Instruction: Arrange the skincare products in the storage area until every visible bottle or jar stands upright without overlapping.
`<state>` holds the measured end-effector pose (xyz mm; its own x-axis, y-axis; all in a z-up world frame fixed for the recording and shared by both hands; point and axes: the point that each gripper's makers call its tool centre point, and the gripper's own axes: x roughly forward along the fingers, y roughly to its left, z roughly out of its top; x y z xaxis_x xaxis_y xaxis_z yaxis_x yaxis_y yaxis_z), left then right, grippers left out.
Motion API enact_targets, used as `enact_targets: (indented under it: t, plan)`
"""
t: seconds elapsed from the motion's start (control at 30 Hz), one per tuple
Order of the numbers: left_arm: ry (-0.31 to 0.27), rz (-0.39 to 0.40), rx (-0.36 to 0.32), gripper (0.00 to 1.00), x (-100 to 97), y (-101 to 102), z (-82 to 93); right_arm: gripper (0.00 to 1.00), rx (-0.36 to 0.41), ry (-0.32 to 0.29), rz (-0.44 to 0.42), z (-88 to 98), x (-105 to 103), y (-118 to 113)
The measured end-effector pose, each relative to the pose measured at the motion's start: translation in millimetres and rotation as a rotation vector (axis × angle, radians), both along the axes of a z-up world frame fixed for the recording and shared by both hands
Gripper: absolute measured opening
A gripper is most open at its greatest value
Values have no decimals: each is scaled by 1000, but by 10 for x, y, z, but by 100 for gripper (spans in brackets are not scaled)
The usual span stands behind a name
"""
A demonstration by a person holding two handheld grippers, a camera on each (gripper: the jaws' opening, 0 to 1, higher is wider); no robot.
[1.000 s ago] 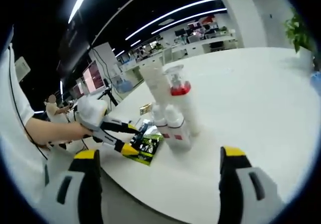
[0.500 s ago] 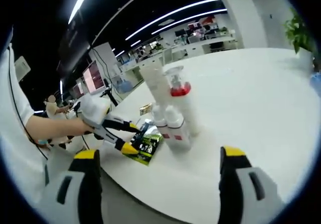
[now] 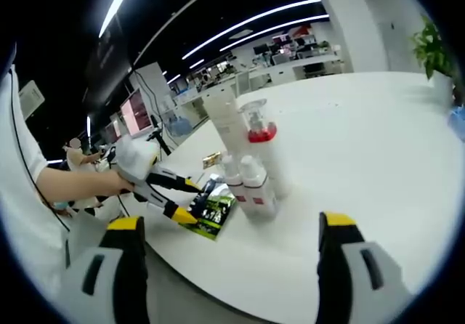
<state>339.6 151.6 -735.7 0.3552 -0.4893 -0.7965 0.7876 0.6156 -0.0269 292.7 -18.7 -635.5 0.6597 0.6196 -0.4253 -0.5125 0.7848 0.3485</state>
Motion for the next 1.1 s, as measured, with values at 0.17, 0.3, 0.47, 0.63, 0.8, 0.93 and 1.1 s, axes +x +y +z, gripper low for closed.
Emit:
enact_targets:
  t: [0.17, 0.3, 0.47, 0.63, 0.8, 0.93, 1.1]
  plan:
    - [3, 24, -3, 56, -40, 60, 67, 99, 0, -11, 6, 29, -15, 12]
    - [0, 42, -5, 59, -79, 92, 121, 99, 0, -17, 11, 52, -31, 25]
    - [3, 73, -38, 61, -157, 118, 219, 99, -2, -26, 19, 86, -59, 35]
    - [2, 99, -62, 62, -231, 154, 283, 99, -3, -37, 27, 125, -84, 36]
    - [4, 119, -65, 64, -302, 211, 306, 99, -4, -44, 36, 145, -103, 44]
    - [-1, 151, -83, 69, -345, 275, 369, 99, -7, -48, 45, 153, -114, 51]
    - [-9, 187, -99, 72, -405, 366, 438, 99, -15, -51, 55, 151, -126, 45]
